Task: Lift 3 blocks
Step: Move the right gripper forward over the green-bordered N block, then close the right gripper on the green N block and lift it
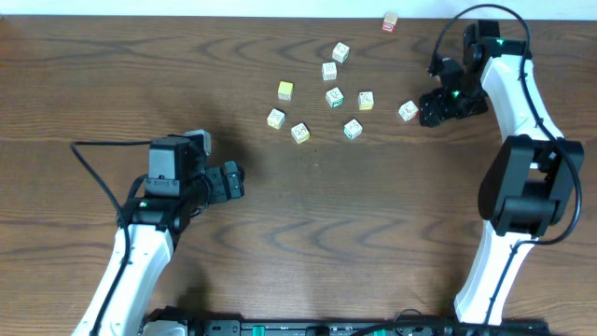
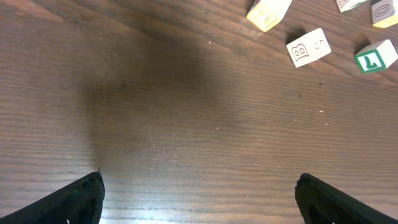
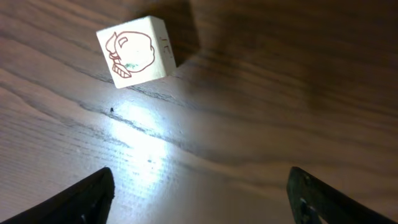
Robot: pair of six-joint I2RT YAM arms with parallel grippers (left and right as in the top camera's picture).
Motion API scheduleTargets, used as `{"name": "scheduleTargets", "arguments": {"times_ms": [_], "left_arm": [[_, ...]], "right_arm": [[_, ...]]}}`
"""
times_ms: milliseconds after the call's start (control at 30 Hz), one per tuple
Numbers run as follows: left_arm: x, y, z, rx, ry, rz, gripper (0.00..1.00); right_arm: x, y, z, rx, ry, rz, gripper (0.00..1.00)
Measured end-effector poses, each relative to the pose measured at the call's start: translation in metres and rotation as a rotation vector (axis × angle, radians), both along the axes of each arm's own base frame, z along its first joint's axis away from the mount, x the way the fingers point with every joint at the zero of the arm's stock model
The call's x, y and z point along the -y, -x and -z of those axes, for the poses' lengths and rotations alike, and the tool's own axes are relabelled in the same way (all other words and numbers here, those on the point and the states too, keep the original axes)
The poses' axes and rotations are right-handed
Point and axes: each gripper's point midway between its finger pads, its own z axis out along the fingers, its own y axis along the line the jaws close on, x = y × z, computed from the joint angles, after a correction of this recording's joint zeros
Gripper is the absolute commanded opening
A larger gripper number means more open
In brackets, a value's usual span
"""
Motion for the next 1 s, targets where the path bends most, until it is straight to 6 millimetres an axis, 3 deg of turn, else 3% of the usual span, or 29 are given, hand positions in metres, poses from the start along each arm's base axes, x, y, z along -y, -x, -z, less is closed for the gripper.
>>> {"name": "scheduleTargets", "arguments": {"times_ms": [233, 433, 533, 633, 833, 1000], "left_arm": [[0.001, -0.006, 0.011, -0.023, 0.010, -0.009, 0.98], [0.002, -0.013, 0.006, 0.016, 0.012, -0.007, 0.98], [0.002, -0.015, 0.005, 0.024, 0.012, -0.006, 0.98], [0.002, -0.016, 0.004, 0.027, 0.012, -0.006, 0.98], [0.002, -0.018, 0.002, 0.039, 0.013, -0.006, 0.98], [0.002, -0.018, 0.002, 0.041, 0.013, -0.006, 0.98]], "right_arm": [[-0.030, 0.008, 0.038, -0.076, -0.073, -0.137, 0.91], [-0.061, -0.002, 0.038, -0.021, -0.061, -0.255, 0.89], [-0.070, -0.009, 0.038, 0.013, -0.028, -0.302, 0.82], [-0.073, -0.015, 0.039, 0.040, 0.002, -0.333, 0.77], [-0.068, -0.027, 0.039, 0.083, 0.065, -0.348, 0.98], [-0.063, -0.037, 0.037, 0.122, 0.091, -0.349, 0.97]]}}
